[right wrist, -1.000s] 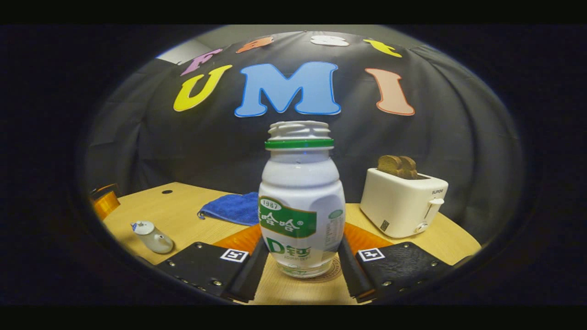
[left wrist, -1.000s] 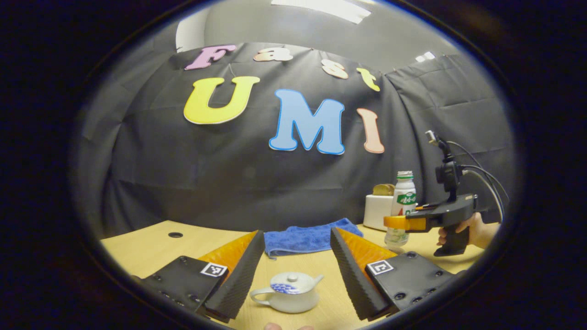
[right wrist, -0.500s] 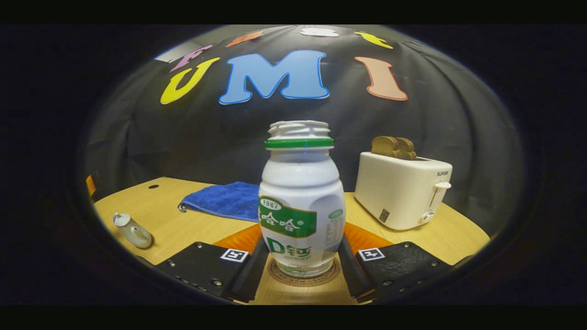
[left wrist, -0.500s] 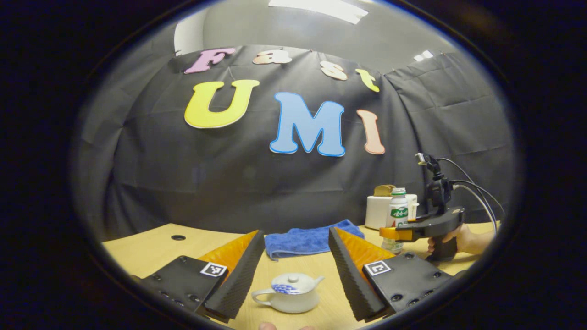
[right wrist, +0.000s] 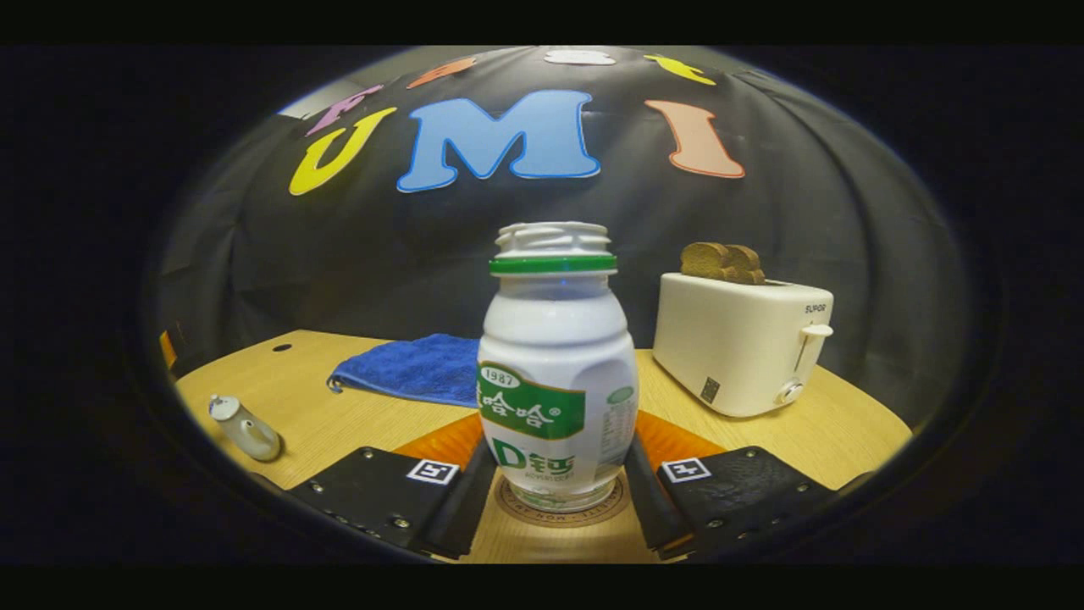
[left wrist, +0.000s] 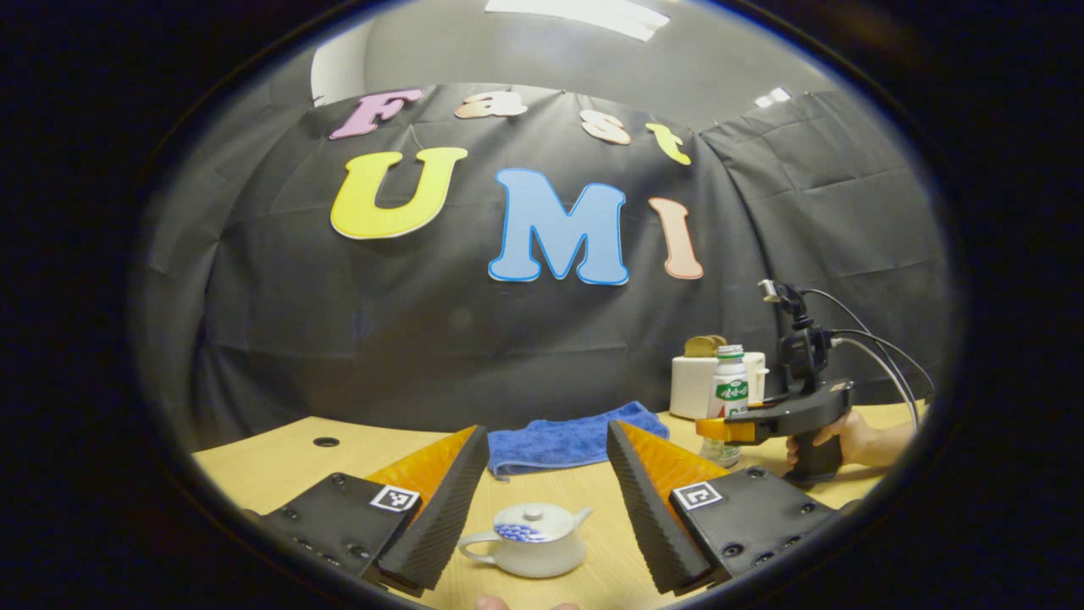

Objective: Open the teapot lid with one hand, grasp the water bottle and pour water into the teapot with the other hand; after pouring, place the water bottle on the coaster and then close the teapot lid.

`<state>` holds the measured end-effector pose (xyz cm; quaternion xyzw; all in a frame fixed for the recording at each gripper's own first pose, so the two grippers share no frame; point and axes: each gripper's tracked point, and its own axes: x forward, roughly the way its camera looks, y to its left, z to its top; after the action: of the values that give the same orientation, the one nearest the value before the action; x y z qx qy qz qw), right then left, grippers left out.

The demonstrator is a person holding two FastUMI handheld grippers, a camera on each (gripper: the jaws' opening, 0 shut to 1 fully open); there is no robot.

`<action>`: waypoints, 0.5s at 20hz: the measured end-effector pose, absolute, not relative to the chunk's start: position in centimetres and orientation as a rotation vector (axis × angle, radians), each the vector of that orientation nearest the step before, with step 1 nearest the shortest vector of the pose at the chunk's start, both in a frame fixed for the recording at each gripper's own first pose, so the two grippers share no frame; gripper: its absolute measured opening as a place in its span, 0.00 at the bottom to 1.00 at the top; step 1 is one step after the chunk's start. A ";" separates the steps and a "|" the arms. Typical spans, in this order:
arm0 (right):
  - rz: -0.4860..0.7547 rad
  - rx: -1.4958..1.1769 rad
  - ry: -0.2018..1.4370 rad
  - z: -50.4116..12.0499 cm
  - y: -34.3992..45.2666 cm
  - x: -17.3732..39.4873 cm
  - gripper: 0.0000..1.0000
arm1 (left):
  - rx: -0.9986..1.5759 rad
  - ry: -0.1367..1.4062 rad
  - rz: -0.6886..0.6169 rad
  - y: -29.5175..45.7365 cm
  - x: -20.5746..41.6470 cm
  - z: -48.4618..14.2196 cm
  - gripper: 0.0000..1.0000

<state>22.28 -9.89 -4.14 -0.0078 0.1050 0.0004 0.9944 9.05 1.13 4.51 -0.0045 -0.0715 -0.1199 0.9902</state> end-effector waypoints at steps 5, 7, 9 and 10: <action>-0.044 -0.065 0.204 -4.4 -10.4 21.7 0.93 | -0.051 -0.170 -0.235 1.5 8.7 5.5 0.96; -0.025 -0.049 0.196 -4.0 -9.9 21.1 0.94 | -0.060 -0.176 -0.225 1.9 8.7 5.7 0.95; -0.028 -0.064 0.205 -4.1 -10.2 19.6 0.94 | -0.096 -0.182 -0.223 2.3 8.4 6.0 0.96; -0.040 -0.068 0.199 -3.9 -10.5 18.5 0.94 | -0.118 -0.181 -0.217 2.4 8.1 6.1 0.93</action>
<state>18.51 -10.49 -3.87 -0.0341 0.0991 -0.0201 0.9943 8.07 2.45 6.08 -0.0588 -0.0902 -0.1082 0.9883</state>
